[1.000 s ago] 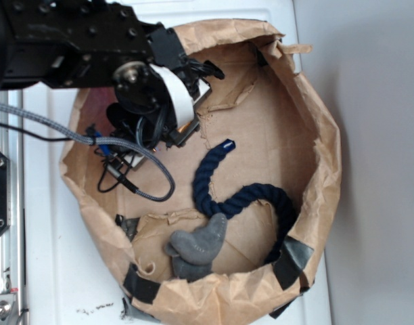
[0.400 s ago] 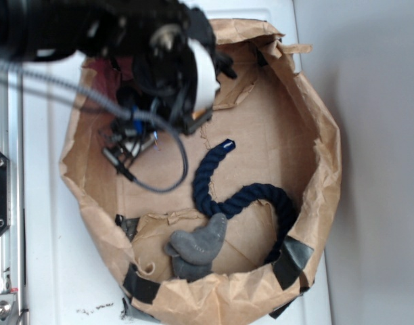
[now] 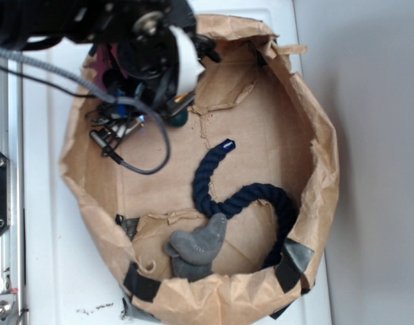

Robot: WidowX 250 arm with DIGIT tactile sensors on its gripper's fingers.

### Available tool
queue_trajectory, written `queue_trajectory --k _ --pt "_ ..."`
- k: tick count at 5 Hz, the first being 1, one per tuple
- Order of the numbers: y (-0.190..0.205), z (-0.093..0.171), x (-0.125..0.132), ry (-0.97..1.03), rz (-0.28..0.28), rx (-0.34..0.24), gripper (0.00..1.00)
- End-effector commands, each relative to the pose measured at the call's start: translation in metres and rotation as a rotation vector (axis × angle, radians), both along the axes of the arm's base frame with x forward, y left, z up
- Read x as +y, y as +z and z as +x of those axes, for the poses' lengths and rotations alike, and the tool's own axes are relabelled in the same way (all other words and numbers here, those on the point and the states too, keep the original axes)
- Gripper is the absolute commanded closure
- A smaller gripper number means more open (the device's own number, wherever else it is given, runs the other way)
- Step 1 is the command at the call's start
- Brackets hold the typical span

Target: Grab the plastic pickle.

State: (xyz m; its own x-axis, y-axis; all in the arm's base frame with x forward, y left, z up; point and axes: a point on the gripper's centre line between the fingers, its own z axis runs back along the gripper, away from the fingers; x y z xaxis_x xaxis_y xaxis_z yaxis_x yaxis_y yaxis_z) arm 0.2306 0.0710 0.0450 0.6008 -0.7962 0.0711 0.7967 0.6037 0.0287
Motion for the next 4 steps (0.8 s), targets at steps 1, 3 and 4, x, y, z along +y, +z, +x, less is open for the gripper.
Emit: queue_trajectory --k 1,3,4 --pt "-0.016 0.008 -0.018 -0.012 0.066 -0.086 0.00" --pt "-0.019 0.010 -0.021 0.026 0.072 -0.106 1.00" --pt "-0.013 0.017 -0.021 0.036 0.044 -0.120 1.00"
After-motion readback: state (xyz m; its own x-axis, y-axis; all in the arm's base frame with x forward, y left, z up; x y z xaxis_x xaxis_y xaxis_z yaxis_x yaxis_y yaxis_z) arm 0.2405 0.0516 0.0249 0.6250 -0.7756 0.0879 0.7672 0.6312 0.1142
